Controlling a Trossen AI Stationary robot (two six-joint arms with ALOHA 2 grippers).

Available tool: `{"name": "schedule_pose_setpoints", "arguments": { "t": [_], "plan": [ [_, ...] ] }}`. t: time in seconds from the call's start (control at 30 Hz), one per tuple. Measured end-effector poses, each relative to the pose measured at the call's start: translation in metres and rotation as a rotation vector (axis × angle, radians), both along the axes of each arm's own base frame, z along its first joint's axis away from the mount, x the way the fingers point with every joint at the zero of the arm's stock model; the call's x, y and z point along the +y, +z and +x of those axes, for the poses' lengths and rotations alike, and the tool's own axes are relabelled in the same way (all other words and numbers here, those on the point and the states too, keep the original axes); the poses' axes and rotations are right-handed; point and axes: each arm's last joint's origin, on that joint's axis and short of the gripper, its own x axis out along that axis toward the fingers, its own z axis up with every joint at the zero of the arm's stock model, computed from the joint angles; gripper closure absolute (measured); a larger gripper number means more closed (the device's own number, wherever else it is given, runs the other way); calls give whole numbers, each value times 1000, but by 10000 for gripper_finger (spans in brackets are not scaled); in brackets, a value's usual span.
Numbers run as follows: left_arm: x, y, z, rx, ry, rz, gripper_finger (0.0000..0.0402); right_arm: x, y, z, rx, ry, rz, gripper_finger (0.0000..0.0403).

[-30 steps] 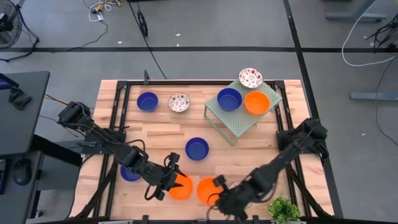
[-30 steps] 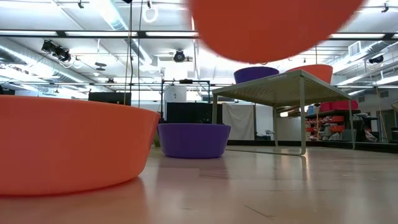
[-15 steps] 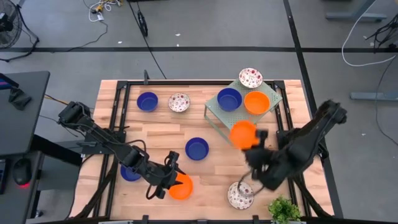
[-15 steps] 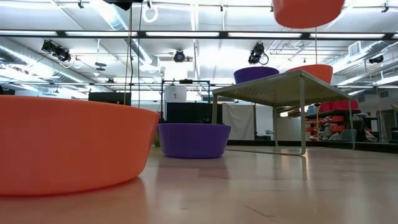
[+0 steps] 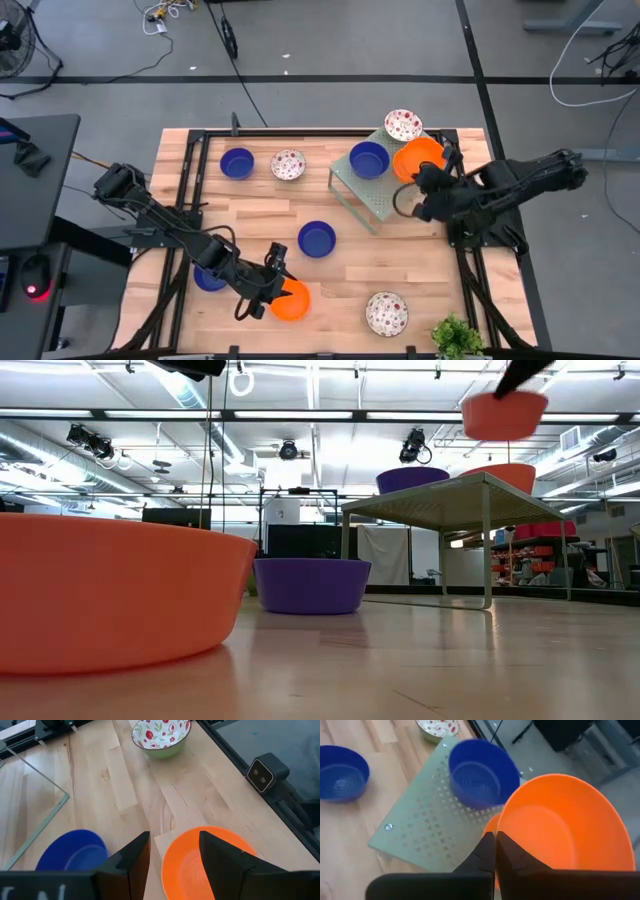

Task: Pick & Place Mini bowls
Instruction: Stack the orange bowl on the orange bowl on the shelf

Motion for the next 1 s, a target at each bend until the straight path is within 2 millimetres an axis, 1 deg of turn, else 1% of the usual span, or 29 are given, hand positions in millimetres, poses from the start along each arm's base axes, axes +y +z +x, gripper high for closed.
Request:
{"name": "schedule_pose_setpoints", "arguments": {
  "t": [0.1,0.2,0.33,0.4,0.6,0.73,1.0],
  "plan": [
    [0,0,0,0,0,0,227,-8,-14,-2,-24,11,32,403],
    [0,0,0,0,0,0,227,-15,-26,2,-20,27,28,402],
    [0,0,0,-1,2,-1,227,-26,-38,6,26,-5,0,400],
    [0,0,0,-1,2,-2,227,-31,-41,8,44,-18,16,400],
    [0,0,0,-2,2,-2,227,-37,-44,8,57,-16,91,399],
    [0,0,0,-2,2,-2,227,-38,-44,9,48,-27,107,397],
    [0,0,0,-1,2,-2,227,-42,-43,12,32,-47,108,373]
  ]
}}
